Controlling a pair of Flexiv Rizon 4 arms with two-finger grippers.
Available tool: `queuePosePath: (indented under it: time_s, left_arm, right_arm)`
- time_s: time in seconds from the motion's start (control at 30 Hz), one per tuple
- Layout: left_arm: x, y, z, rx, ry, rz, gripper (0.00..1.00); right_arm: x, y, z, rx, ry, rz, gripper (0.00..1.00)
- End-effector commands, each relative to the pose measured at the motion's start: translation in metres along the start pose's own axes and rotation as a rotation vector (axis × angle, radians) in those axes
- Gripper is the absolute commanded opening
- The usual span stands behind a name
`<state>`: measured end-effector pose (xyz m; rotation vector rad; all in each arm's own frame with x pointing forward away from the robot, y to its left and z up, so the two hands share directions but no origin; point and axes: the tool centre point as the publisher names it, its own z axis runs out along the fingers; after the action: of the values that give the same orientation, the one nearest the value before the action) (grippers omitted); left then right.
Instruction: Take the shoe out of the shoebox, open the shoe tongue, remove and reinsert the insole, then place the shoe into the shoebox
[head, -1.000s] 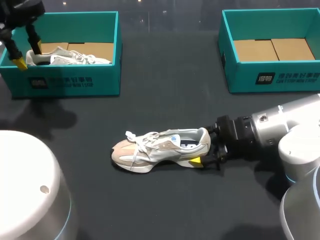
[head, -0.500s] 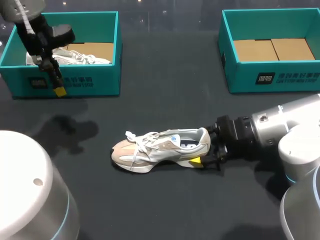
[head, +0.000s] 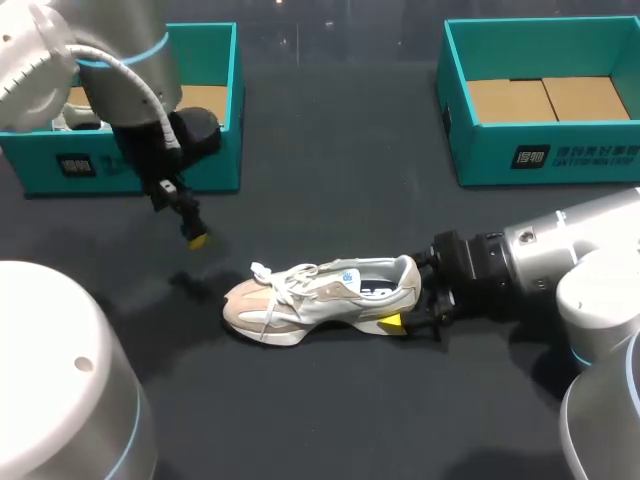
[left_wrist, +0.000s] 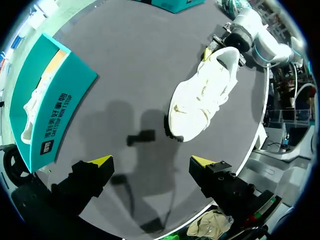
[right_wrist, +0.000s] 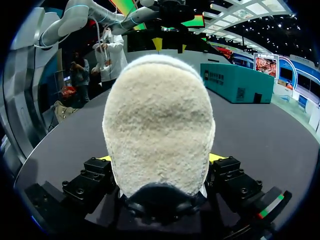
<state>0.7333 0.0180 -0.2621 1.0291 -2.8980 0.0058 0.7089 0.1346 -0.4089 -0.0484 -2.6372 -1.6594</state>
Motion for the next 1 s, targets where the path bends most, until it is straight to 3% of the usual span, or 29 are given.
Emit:
queuePosePath:
  time_s: [0.03,0.1,0.5,1.0]
  left_arm:
    - [0.017,-0.013,0.006,-0.021,-0.112,-0.024,1.0]
    - [0.026,-0.018,0.005,-0.046,-0.082,-0.035,1.0]
    - [0.065,-0.053,0.001,-0.011,0.008,-0.296,1.0]
    - [0.065,-0.053,0.001,-0.011,0.008,-0.296,1.0]
  right_arm:
    - [0.002,-0.001,0.005,0.003,-0.001,0.0,0.0]
    - [0.002,-0.001,0.005,0.003,-0.001,0.0,0.0]
    - [0.002,-0.001,0.005,0.003,-0.001,0.0,0.0]
    - [0.002,-0.001,0.005,0.003,-0.001,0.0,0.0]
